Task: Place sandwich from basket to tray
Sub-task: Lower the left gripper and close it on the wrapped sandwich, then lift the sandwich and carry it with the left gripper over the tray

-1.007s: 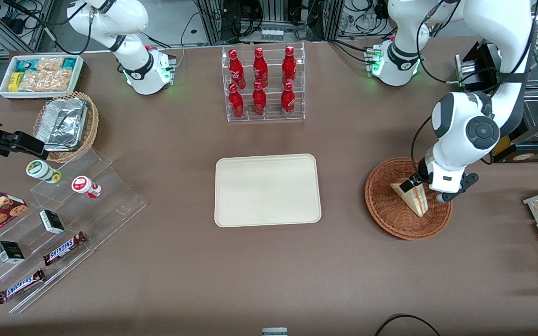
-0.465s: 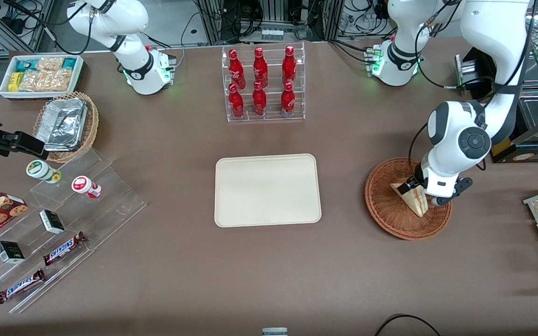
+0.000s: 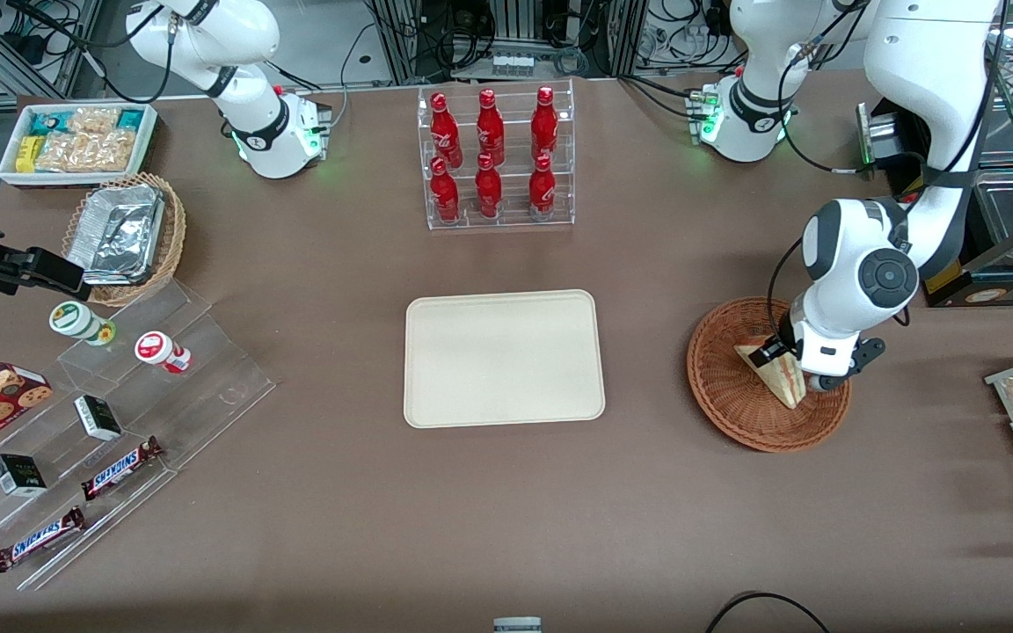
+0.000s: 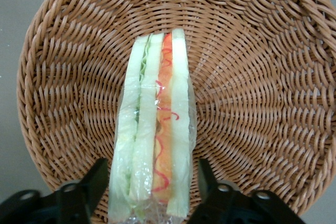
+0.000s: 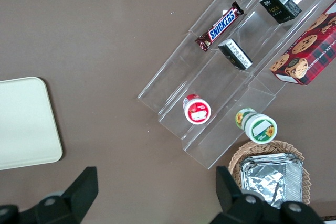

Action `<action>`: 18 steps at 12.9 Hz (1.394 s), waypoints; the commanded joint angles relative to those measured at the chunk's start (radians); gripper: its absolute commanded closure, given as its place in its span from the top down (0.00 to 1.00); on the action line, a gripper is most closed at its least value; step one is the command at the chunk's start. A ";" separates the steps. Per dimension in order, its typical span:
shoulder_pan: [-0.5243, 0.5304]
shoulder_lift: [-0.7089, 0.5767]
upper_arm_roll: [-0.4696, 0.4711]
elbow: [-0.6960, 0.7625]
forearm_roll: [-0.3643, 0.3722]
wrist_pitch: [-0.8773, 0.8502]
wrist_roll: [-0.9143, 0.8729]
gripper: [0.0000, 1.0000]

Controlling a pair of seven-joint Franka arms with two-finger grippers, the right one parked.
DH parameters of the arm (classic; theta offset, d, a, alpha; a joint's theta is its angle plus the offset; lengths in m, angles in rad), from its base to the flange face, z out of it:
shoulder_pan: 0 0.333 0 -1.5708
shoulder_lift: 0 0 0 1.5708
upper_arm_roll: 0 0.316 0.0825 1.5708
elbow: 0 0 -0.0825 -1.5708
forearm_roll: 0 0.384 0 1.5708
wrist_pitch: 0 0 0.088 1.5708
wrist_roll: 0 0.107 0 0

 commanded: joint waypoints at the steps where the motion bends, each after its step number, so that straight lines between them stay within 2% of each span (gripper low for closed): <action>1: -0.003 -0.006 0.004 0.015 0.021 -0.021 -0.027 0.00; 8: -0.049 -0.006 -0.016 0.288 0.017 -0.403 -0.012 0.00; 12: -0.128 -0.007 -0.019 0.325 0.014 -0.440 0.053 0.00; 15: -0.236 0.003 -0.019 0.346 0.004 -0.439 0.053 0.00; 18: -0.355 0.081 -0.020 0.426 -0.025 -0.431 0.043 0.00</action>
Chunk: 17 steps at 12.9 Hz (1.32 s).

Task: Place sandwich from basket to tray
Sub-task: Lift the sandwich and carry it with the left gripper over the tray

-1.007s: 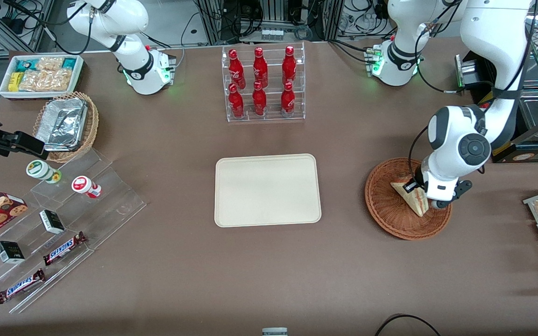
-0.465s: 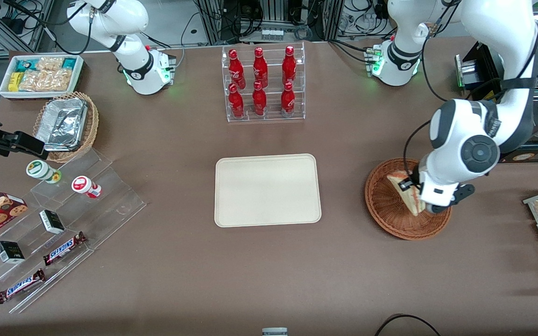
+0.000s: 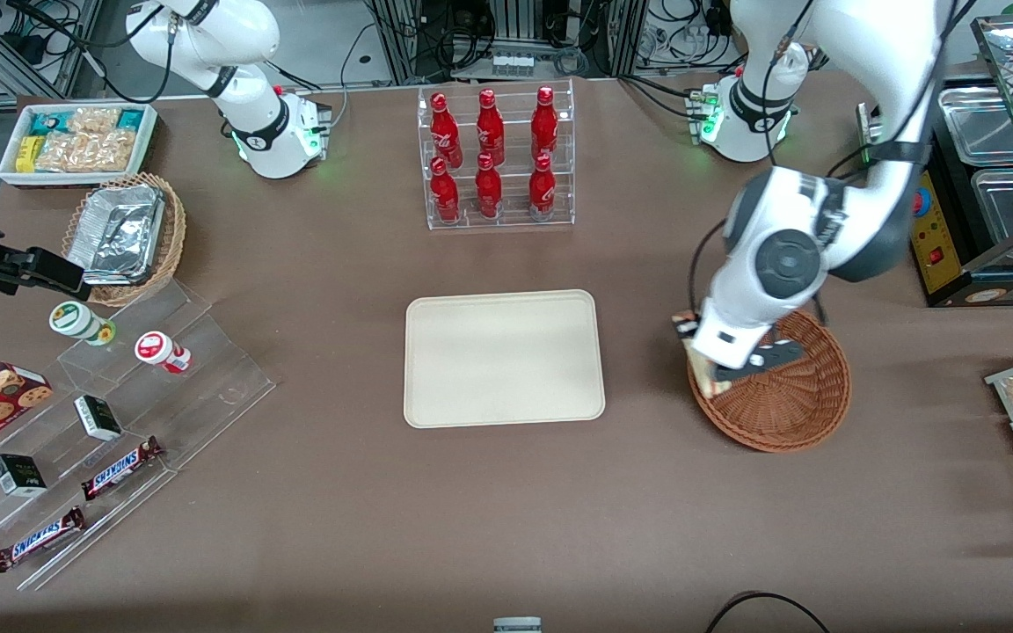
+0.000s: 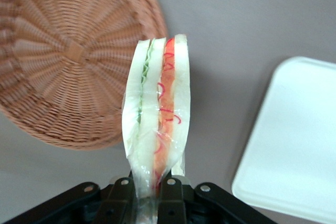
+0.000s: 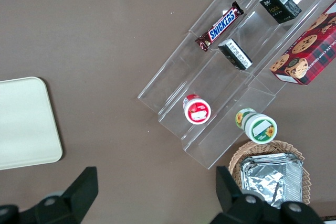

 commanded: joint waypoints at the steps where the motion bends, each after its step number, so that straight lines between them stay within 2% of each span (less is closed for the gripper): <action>1: -0.105 0.109 0.013 0.133 -0.023 -0.016 0.003 0.00; 4: -0.219 0.212 0.011 0.240 -0.048 0.007 -0.038 0.00; 9: -0.351 0.347 0.013 0.366 -0.043 0.088 -0.192 0.00; 14: -0.426 0.455 0.014 0.464 -0.039 0.147 -0.305 0.00; 17: -0.437 0.478 0.016 0.483 -0.037 0.148 -0.306 0.00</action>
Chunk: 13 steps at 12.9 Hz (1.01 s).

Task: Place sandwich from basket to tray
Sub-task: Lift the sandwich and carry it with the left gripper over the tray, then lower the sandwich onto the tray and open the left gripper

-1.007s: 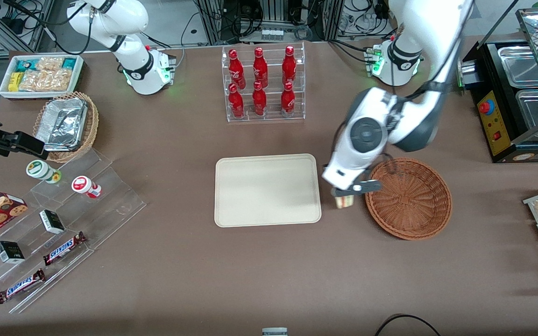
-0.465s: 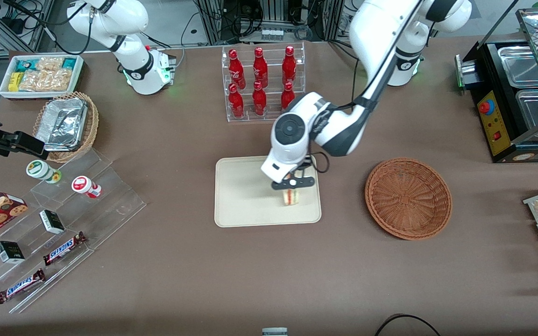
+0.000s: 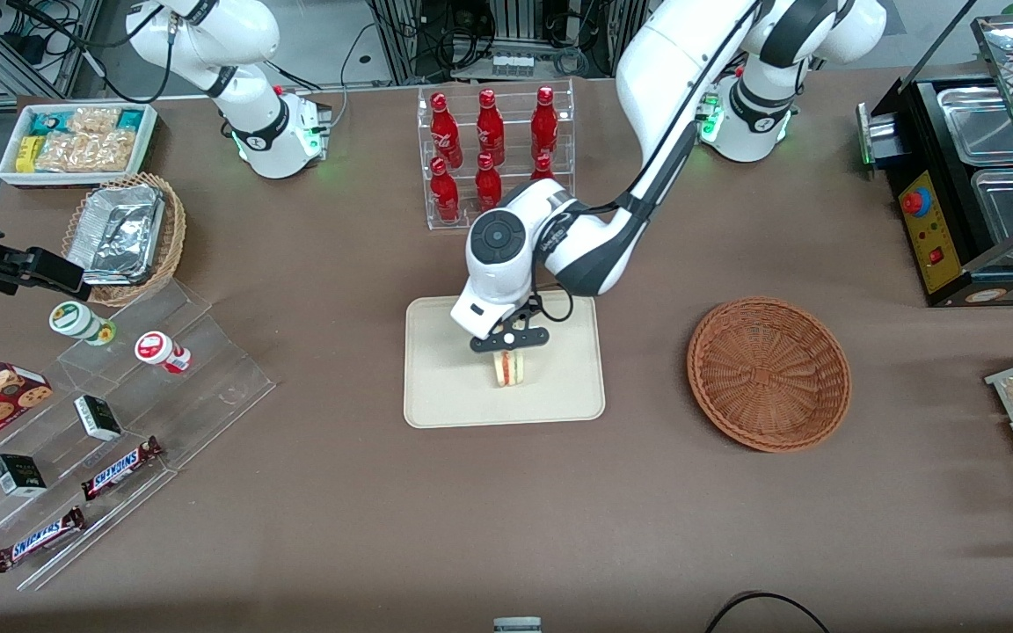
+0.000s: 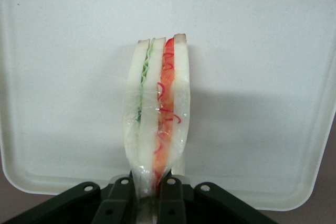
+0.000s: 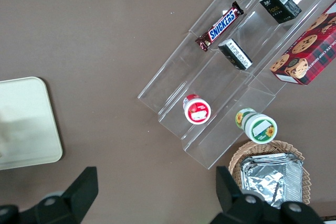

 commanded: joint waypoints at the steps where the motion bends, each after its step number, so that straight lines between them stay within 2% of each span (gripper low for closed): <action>1: -0.021 0.031 0.018 0.047 -0.005 -0.009 -0.019 0.00; 4: -0.021 0.048 0.018 0.053 0.026 -0.011 -0.023 0.00; 12: -0.021 0.085 0.020 0.102 0.027 -0.025 -0.105 0.00; 13: -0.021 0.083 0.020 0.104 0.027 -0.026 -0.105 0.30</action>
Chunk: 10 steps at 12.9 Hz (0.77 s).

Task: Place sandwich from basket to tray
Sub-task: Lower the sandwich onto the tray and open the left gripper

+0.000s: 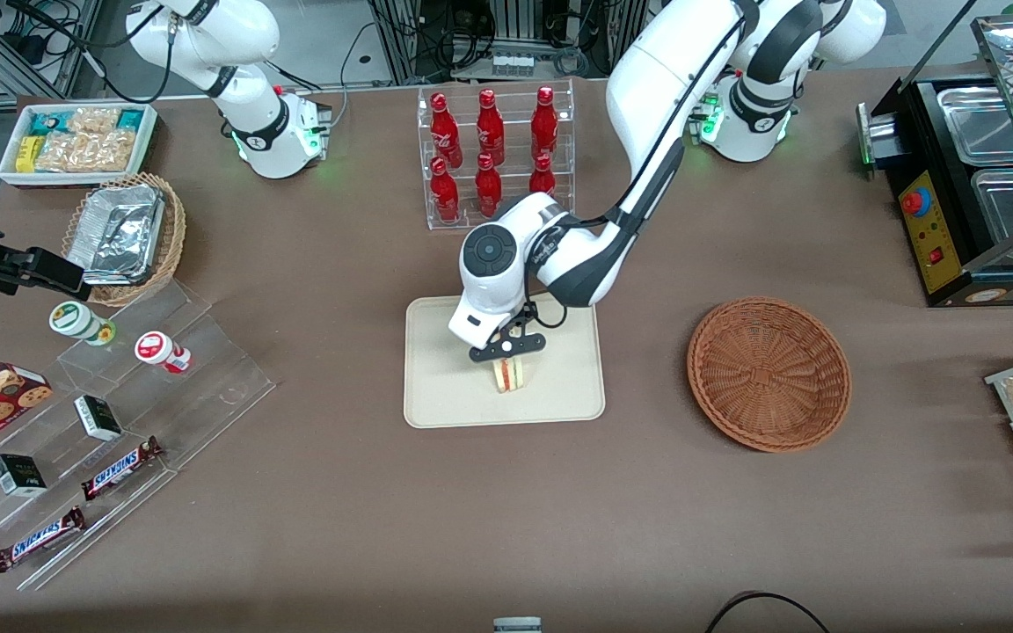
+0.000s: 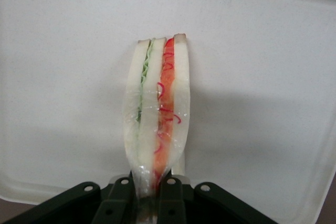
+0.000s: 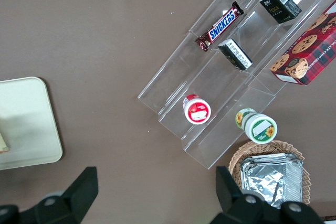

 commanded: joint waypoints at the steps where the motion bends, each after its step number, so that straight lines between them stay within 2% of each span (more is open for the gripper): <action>1: -0.017 0.018 0.015 0.047 0.018 -0.023 -0.035 0.96; 2: -0.017 0.015 0.016 0.047 0.018 -0.023 -0.035 1.00; 10: -0.008 -0.018 0.012 0.148 0.001 -0.178 -0.021 1.00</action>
